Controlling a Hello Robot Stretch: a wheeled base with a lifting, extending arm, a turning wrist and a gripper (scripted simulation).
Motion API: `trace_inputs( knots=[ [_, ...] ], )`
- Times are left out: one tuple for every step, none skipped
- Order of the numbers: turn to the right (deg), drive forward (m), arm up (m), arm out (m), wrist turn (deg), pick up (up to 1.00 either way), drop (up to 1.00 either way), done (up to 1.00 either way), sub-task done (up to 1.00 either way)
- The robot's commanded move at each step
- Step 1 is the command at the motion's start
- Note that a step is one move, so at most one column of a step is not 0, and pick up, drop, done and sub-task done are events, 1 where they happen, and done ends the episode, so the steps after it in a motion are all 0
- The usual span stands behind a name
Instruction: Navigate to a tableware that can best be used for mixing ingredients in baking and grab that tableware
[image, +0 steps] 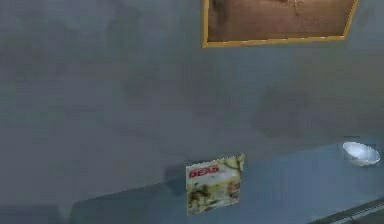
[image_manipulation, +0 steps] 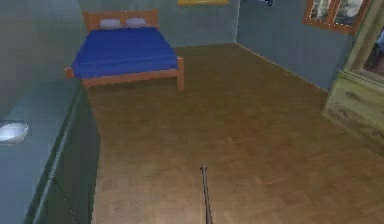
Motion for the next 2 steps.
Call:
trace_inputs(
  knots=[
    [-42.0, 0.0, 0.0, 0.0, 0.0, 0.0, 0.0, 0.0, 0.0],
    [45.0, 0.0, 0.0, 0.0, 0.0, 0.0, 0.0, 0.0, 0.0]
  ],
)
